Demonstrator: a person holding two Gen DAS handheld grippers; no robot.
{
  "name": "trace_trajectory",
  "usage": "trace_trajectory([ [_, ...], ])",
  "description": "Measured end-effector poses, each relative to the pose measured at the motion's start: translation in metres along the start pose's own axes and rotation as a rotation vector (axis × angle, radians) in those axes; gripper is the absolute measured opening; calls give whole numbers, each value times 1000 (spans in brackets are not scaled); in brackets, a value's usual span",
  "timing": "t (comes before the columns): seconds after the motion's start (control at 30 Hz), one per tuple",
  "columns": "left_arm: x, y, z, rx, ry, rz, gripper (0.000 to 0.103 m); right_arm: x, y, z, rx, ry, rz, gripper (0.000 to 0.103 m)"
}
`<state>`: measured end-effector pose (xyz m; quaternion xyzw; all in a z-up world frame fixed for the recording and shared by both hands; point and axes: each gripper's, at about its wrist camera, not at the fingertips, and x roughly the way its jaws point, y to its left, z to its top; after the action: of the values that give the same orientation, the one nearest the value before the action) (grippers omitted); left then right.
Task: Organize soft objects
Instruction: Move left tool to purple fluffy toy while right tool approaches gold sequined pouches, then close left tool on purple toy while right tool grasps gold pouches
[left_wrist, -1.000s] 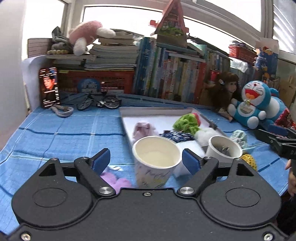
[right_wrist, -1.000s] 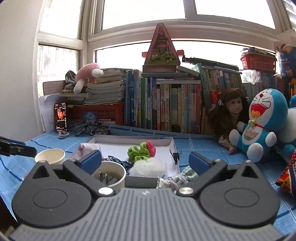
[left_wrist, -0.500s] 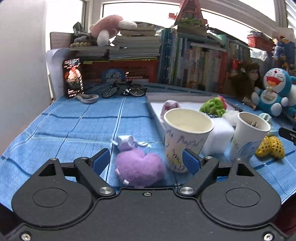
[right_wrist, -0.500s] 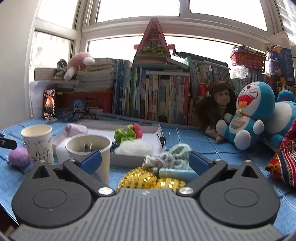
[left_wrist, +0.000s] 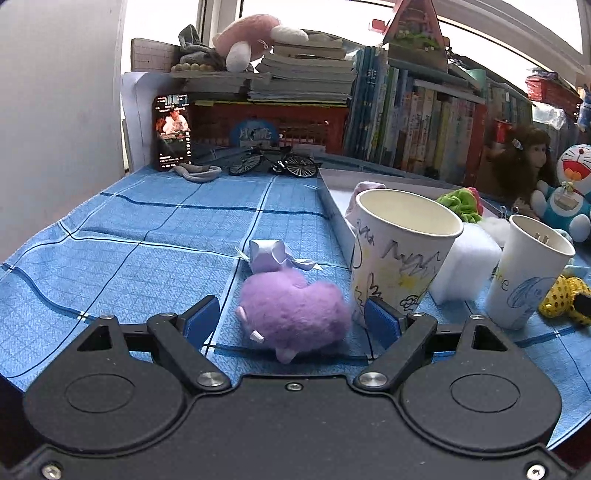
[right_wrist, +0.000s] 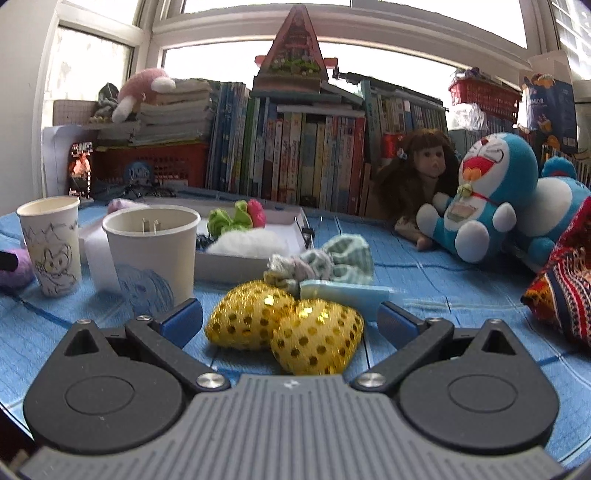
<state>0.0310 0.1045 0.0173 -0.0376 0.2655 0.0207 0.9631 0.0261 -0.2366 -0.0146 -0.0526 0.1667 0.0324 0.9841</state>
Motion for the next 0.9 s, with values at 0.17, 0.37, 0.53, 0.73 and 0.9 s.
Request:
trace_trajectory([
  [0.17, 5, -2, -2, -3, 8, 6, 84, 3, 3, -5, -22, 18, -17, 103],
  [0.37, 7, -2, -4, -3, 8, 15, 84, 9, 1, -6, 0, 42, -32, 102],
  [0.53, 9, 0, -5, -15, 6, 16, 83, 12, -8, -5, 55, 64, -75, 90],
  [0.73, 12, 2, -6, -22, 18, -7, 75, 14, -18, -6, 92, 96, -65, 73],
  [0.9, 16, 1, -7, -20, 27, -14, 70, 17, -12, -6, 52, 102, -59, 68],
])
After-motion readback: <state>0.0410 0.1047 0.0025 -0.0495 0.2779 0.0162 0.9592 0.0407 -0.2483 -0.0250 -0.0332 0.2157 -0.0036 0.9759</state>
